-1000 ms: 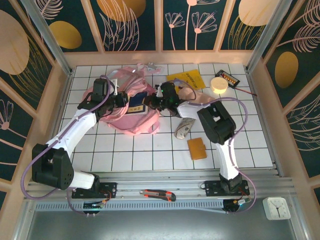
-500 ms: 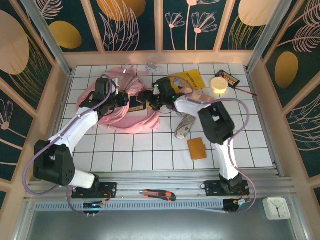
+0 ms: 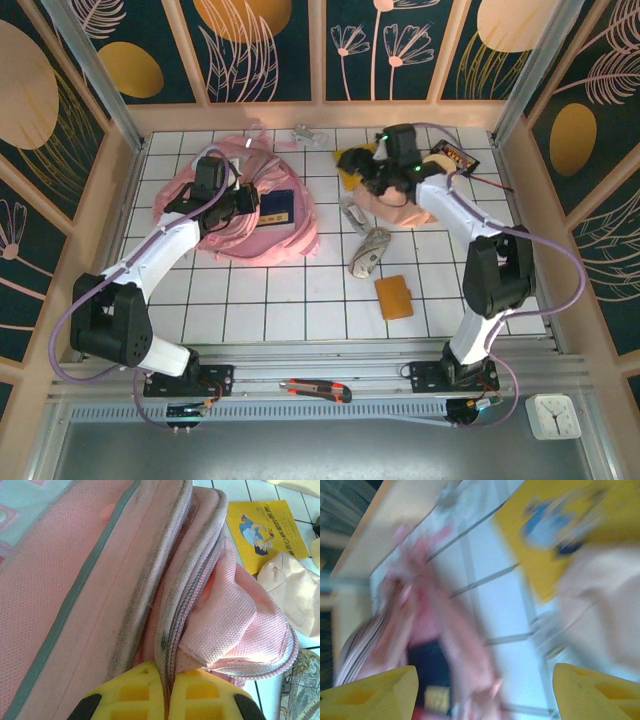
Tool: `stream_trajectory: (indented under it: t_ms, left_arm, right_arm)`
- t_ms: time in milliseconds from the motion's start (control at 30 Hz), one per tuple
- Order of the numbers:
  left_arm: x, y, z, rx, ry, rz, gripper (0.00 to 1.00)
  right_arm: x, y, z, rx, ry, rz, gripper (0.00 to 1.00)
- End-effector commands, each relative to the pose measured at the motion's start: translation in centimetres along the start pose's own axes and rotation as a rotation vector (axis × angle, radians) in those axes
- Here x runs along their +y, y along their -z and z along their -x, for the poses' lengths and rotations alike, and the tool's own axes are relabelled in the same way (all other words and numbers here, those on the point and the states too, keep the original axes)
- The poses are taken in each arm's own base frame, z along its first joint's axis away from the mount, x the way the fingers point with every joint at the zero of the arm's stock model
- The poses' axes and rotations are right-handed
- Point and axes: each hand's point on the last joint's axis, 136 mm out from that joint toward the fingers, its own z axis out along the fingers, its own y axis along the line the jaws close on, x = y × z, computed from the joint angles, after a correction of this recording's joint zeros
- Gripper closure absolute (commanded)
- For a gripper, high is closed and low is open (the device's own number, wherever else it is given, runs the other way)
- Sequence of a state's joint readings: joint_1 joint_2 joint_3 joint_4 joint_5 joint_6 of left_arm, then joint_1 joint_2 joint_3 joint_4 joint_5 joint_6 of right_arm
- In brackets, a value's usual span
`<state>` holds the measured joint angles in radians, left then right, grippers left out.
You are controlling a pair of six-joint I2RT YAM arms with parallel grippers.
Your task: Pack the student bag
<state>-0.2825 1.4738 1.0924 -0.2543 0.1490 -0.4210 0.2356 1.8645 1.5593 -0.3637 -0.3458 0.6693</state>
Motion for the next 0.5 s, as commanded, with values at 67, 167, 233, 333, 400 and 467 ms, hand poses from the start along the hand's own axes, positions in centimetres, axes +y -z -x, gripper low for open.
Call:
stream_trajectory:
  t_ms: [67,167,233,333,400,467]
  left_arm:
    - [-0.7,-0.2,2.3,-0.083,0.031,-0.026,1.0]
    - [-0.6,-0.7,1.8,-0.068,0.053,-0.035,1.0]
    - [-0.7,-0.7,1.4,-0.061,0.064,-0.048,1.0]
    - [-0.5,-0.5,0.8,-0.052,0.077,-0.048,1.0]
    - [-0.4,-0.2,0.2,-0.046,0.08,-0.051,0.99]
    - [-0.2,-0.1,-0.5,-0.032,0.081,-0.053,0.99]
  right_arm:
    - [-7.9,-3.5,5.6,0.013,0.017,-0.147,0.28]
    - [-9.6,-6.0,8.1,0.017,0.067,-0.205,0.28]
    - [-9.7,-6.9,9.7,-0.011,0.088,-0.215,0.28]
    - [-11.1,-8.1,11.6,-0.062,0.074,-0.226,0.28]
    - [-12.4,-8.9,12.6,-0.079,0.037,-0.228,0.28]
    - [-13.7,-9.5,13.5,-0.103,0.019,-0.235,0.28]
